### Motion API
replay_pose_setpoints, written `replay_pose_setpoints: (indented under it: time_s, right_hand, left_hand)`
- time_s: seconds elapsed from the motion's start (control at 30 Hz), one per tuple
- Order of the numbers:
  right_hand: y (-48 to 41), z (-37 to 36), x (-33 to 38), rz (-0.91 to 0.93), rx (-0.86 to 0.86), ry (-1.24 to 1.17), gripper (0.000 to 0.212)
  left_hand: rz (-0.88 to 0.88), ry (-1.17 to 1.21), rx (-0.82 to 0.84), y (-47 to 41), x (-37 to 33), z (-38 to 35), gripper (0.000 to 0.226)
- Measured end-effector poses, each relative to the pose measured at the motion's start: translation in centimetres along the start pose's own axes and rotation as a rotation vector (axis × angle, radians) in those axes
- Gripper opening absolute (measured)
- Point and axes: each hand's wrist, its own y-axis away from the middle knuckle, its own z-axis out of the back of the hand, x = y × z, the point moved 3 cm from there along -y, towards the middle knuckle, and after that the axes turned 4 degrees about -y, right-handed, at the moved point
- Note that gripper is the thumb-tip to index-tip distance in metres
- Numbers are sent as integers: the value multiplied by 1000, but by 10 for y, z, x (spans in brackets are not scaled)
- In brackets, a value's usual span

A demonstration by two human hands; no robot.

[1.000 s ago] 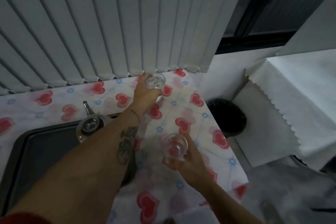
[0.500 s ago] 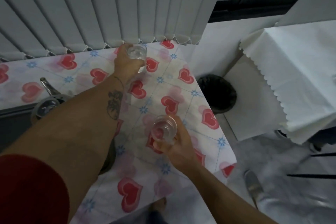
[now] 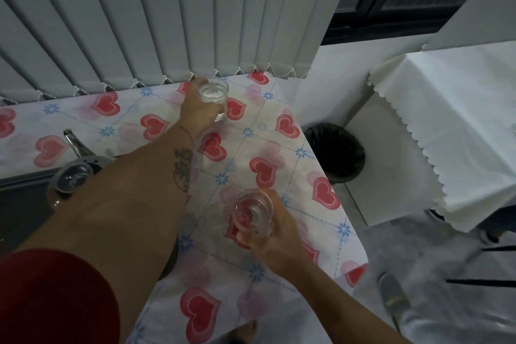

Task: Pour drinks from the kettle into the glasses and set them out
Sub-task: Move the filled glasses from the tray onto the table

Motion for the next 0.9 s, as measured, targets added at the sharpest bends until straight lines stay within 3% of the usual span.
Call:
replay_pose_setpoints:
  time_s: [0.27,0.37,0.43,0.53,0.63,0.77,0.9]
  right_hand:
    - [1,4,-1,1,59,25,64]
    - [0,18,3,-84,154,30,89]
    - [4,32,23,-87,210,46,94]
    - [13,53,56,-23,180,94,88]
    - [16,56,91,72,95,209,75]
    - [17,9,135,149,106,208,59]
    - [11,-62,150,31,229,165,62]
  left_hand:
    - [87,-61,37,17,-8,4,100]
    - [145,-74,7,38,-23,9,90]
    - [136,-85,-42,56,-44,21,85]
    - [122,-81,-92,82,-80,40,69]
    - [39,-72,-20,116,-110,62,52]
    - [-51,95,66,169,-127,118,36]
    - [-74,319,45,215,-106,182,27]
